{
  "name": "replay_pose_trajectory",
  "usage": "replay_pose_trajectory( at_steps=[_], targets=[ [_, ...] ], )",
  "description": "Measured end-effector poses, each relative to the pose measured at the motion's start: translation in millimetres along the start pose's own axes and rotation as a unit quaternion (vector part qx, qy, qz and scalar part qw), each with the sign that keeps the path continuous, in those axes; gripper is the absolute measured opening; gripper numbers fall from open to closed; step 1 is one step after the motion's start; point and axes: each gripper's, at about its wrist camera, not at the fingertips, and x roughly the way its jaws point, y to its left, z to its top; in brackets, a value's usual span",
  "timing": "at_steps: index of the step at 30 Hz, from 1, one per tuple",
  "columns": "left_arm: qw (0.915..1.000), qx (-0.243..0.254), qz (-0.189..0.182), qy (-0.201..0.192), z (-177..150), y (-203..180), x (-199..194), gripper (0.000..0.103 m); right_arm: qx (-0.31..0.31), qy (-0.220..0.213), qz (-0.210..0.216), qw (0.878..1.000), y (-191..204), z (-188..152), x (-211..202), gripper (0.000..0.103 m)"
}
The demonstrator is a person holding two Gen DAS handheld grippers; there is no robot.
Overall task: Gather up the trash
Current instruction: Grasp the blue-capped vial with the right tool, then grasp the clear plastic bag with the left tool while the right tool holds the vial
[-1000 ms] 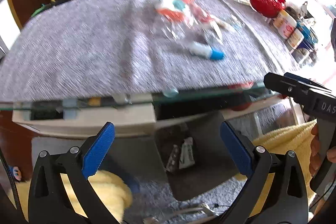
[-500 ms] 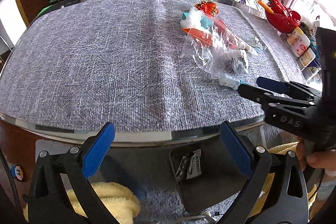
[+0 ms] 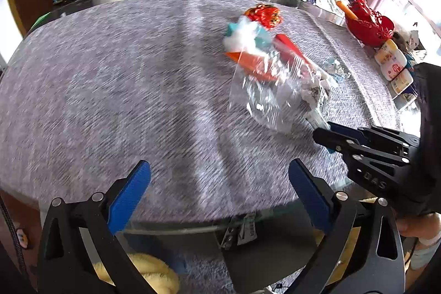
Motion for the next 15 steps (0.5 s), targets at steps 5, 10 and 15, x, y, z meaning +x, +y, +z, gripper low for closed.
replay_pose_trajectory(
  at_steps=[5, 10, 15],
  targets=[
    [0.9998, 0.014, -0.016, 0.001, 21.3, -12.8, 17.2, 0.092, 0.022, 0.014, 0.023, 0.999, -11.4, 4.9, -2.0, 0.021],
    [0.9993, 0.027, -0.024, 0.005, 42.2, -23.2, 39.1, 0.087, 0.037, 0.026, 0.025, 0.999, -21.6, 5.1, 3.3, 0.021],
    [0.9988, 0.028, -0.036, 0.017, 53.8, -25.8, 60.2, 0.083, 0.038, 0.028, 0.013, 0.999, -23.9, 5.5, 5.0, 0.021]
  ],
)
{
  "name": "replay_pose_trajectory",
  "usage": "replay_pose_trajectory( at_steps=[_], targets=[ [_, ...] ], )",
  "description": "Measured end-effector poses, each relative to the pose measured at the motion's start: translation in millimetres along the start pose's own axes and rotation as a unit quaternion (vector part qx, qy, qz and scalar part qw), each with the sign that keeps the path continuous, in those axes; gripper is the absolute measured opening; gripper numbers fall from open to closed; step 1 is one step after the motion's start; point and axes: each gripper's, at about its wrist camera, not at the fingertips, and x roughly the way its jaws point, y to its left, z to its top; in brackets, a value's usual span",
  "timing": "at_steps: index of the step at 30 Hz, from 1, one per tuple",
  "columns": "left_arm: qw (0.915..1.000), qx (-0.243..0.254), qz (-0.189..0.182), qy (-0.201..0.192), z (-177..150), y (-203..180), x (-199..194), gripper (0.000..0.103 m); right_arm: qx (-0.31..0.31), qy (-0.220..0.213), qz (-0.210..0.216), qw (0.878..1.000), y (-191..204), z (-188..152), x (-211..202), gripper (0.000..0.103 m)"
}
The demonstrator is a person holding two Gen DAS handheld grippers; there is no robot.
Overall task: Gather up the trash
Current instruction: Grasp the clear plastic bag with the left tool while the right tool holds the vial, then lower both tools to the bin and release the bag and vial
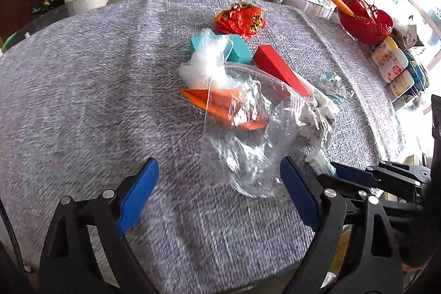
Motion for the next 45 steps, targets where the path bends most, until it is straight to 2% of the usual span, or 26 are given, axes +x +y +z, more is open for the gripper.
replay_pose_trajectory(
  at_steps=[2, 4, 6, 8, 14, 24, 30, 39, 45],
  targets=[
    [1.0, 0.006, -0.005, 0.0, 2.7, -2.7, 4.9, 0.078, -0.009, -0.007, -0.021, 1.0, 1.8, 1.8, -0.4, 0.021],
    [0.9999, 0.013, -0.005, -0.003, 4.7, -5.1, 6.4, 0.074, -0.007, -0.009, -0.022, 1.0, 0.3, 2.5, 0.5, 0.021],
    [0.9998, 0.017, -0.012, -0.004, 5.9, -7.1, 6.7, 0.065, -0.003, -0.01, -0.018, 1.0, -1.4, 3.3, 0.9, 0.021],
    [0.9996, 0.018, -0.019, -0.004, 6.4, -9.3, 6.9, 0.047, -0.001, -0.012, -0.019, 1.0, -2.8, 4.0, 0.1, 0.021],
    [0.9996, 0.023, -0.009, -0.013, 1.5, -15.4, 1.5, 0.037, 0.007, -0.016, -0.029, 0.999, -7.6, 2.0, -4.9, 0.021],
    [0.9985, 0.02, 0.008, -0.051, -12.5, -15.4, -41.8, 0.031, 0.01, -0.02, -0.019, 1.0, -2.4, -11.5, -17.8, 0.021],
    [0.9971, 0.016, 0.017, -0.072, -28.7, -19.5, -74.7, 0.031, 0.002, -0.04, -0.021, 0.999, 8.0, -24.0, -40.4, 0.021],
    [0.9962, 0.024, 0.017, -0.081, -72.8, -38.2, -111.5, 0.031, -0.001, -0.07, -0.022, 0.997, 19.0, -54.3, -79.2, 0.021],
    [0.9972, 0.021, 0.01, -0.072, -109.6, -49.0, -121.4, 0.031, 0.006, -0.076, -0.029, 0.997, 18.9, -84.3, -94.3, 0.021]
  ],
)
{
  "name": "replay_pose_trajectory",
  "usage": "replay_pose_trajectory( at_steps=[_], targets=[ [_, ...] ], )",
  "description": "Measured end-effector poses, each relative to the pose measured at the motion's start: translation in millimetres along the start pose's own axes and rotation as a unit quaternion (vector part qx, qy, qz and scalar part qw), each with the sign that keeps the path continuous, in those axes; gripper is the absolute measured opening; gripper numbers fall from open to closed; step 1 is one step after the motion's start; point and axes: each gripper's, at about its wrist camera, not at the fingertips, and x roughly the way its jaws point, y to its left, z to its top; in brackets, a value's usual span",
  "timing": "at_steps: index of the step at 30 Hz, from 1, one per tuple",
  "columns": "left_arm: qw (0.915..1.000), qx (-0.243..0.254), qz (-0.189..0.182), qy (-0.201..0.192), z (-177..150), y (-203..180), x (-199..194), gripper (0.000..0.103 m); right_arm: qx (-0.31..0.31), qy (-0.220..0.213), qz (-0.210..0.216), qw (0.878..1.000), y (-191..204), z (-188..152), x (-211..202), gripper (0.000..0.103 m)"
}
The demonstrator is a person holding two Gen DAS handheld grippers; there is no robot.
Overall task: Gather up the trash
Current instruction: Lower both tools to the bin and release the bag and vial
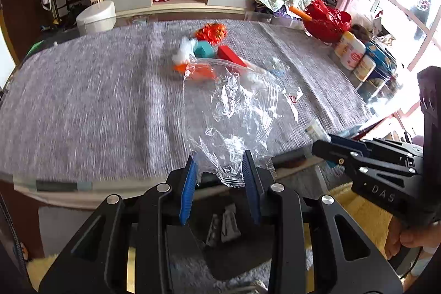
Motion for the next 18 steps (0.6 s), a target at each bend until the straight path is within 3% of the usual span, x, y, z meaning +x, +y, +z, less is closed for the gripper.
replay_pose_trajectory(
  at_steps=[9, 18],
  targets=[
    [0.9998, -0.004, 0.0, 0.018, -54.6, -5.4, -9.2, 0.031, 0.004, 0.008, -0.009, 1.0, -0.4, -48.5, -7.8, 0.021],
    [0.9973, -0.012, -0.003, 0.072, -107.1, -6.3, 26.4, 0.031, 0.012, 0.055, -0.007, 0.998, -2.5, -93.6, 21.8, 0.021]
  ],
)
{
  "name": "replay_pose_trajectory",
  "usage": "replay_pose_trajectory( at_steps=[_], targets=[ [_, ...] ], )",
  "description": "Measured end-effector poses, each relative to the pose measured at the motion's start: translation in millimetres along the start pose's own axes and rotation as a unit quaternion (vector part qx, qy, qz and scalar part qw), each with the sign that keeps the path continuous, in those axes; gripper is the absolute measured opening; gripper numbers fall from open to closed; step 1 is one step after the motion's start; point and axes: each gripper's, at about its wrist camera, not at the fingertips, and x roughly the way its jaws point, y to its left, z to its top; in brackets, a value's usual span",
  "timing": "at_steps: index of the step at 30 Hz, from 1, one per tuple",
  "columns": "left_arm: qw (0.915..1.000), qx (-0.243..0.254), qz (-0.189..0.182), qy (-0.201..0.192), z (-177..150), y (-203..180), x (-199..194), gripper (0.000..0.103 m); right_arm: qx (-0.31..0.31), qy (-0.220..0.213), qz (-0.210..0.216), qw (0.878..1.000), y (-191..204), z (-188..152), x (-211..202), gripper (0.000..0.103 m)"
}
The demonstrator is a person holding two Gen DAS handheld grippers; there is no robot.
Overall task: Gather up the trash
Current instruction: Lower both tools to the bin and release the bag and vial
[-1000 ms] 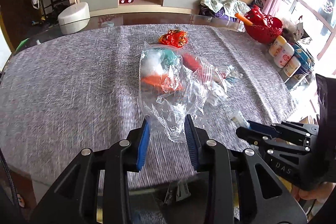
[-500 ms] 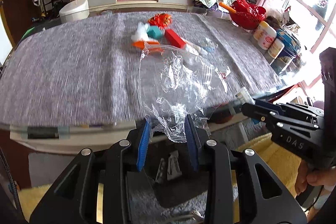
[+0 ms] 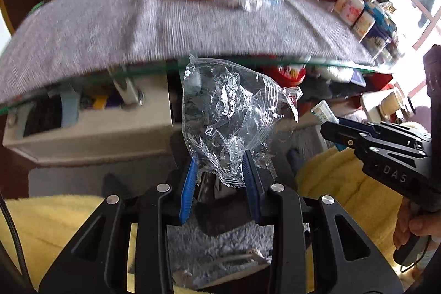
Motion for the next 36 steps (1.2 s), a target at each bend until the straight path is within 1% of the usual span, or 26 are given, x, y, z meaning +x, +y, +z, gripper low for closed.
replay_pose_trajectory(
  at_steps=[8, 11, 15, 24, 27, 28, 29, 30, 31, 33, 34, 35, 36],
  targets=[
    [0.9989, -0.005, 0.001, 0.046, -16.7, 2.2, 43.1, 0.031, 0.01, 0.042, 0.011, 0.999, -3.7, -8.9, 33.5, 0.021],
    [0.9978, -0.007, -0.005, 0.065, -19.2, 2.1, 56.5, 0.031, 0.018, 0.062, 0.021, 0.998, -4.8, -11.1, 48.3, 0.021],
    [0.9966, -0.008, -0.013, 0.081, -21.7, 1.5, 67.7, 0.032, 0.025, 0.08, 0.029, 0.996, -7.1, -10.8, 62.9, 0.021],
    [0.9947, -0.009, -0.023, 0.1, -18.8, 1.6, 78.3, 0.036, 0.032, 0.092, 0.032, 0.995, -8.3, -3.8, 73.8, 0.023],
    [0.9944, -0.01, -0.021, 0.103, -17.5, 1.1, 80.2, 0.039, 0.035, 0.092, 0.025, 0.995, -10.0, -1.5, 74.4, 0.023],
    [0.9945, -0.011, -0.018, 0.103, -16.9, 1.3, 80.1, 0.043, 0.036, 0.092, 0.024, 0.995, -11.5, -0.8, 74.6, 0.028],
    [0.9947, -0.01, -0.015, 0.101, -16.2, 1.6, 79.4, 0.049, 0.038, 0.092, 0.023, 0.995, -12.4, -0.4, 74.5, 0.037],
    [0.9949, -0.011, -0.011, 0.099, -15.4, 2.1, 78.4, 0.052, 0.039, 0.091, 0.021, 0.995, -12.4, -1.0, 74.3, 0.042],
    [0.9951, -0.011, -0.008, 0.098, -14.5, 2.5, 77.5, 0.057, 0.04, 0.088, 0.019, 0.995, -13.3, -0.6, 73.2, 0.05],
    [0.9954, -0.011, -0.005, 0.095, -12.4, 3.5, 75.9, 0.061, 0.042, 0.086, 0.018, 0.995, -14.5, 0.7, 72.0, 0.053],
    [0.9956, -0.011, -0.004, 0.093, -11.3, 3.7, 75.0, 0.064, 0.043, 0.085, 0.017, 0.995, -14.7, 1.4, 71.4, 0.055],
    [0.9957, -0.011, -0.003, 0.092, -10.8, 4.0, 74.3, 0.068, 0.044, 0.083, 0.014, 0.995, -15.5, 2.7, 70.2, 0.061],
    [0.9958, -0.01, -0.002, 0.091, -10.3, 4.0, 73.5, 0.069, 0.046, 0.08, 0.012, 0.996, -15.8, 3.9, 68.8, 0.065]
  ],
)
